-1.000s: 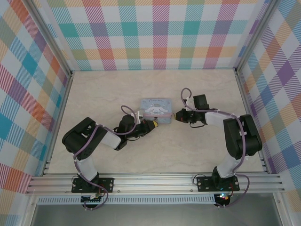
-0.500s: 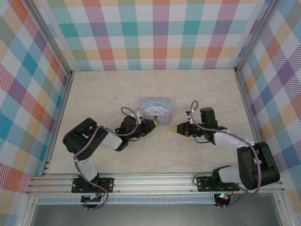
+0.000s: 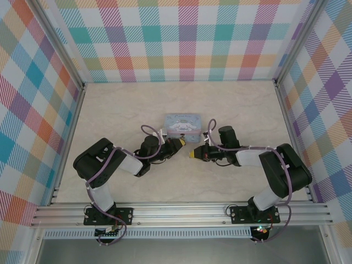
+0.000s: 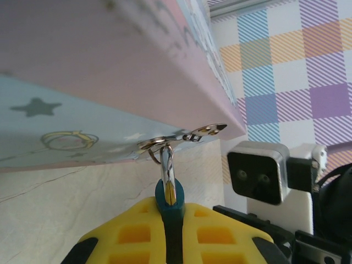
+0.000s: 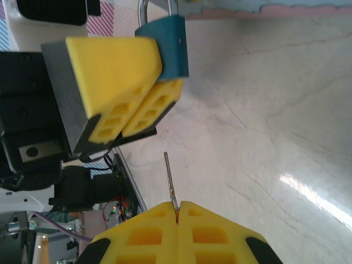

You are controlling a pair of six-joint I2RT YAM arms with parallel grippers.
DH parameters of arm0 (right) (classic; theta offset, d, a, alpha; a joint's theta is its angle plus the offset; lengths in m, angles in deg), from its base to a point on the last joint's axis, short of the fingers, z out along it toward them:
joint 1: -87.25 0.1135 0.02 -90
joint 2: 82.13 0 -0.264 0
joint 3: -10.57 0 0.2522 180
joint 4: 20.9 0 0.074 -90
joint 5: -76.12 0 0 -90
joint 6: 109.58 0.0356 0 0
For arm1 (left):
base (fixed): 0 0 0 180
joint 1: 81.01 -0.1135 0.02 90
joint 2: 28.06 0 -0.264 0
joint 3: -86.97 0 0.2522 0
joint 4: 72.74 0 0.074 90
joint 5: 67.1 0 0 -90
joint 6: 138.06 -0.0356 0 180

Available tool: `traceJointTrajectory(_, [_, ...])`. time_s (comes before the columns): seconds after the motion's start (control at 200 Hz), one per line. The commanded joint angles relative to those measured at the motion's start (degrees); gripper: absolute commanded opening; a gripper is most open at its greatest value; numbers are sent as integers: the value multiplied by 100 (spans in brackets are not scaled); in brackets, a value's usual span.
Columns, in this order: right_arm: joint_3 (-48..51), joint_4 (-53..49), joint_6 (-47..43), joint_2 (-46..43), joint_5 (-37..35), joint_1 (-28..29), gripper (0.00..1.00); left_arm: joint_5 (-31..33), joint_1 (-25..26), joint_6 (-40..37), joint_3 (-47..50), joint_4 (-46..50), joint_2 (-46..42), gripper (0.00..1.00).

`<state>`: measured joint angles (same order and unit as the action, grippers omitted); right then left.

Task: Unlock the padlock with the key

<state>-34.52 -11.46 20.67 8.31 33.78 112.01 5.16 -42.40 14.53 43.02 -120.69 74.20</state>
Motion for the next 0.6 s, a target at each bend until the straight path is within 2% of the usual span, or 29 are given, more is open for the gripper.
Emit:
traceJointTrajectory(0.0, [-196, 380, 200, 118, 148, 38, 4, -162, 90, 62, -70, -599, -141, 0])
traceJointTrajectory(0.595, [-542, 150, 181, 259, 56, 38, 4, -223, 182, -82, -30, -987, 48, 0])
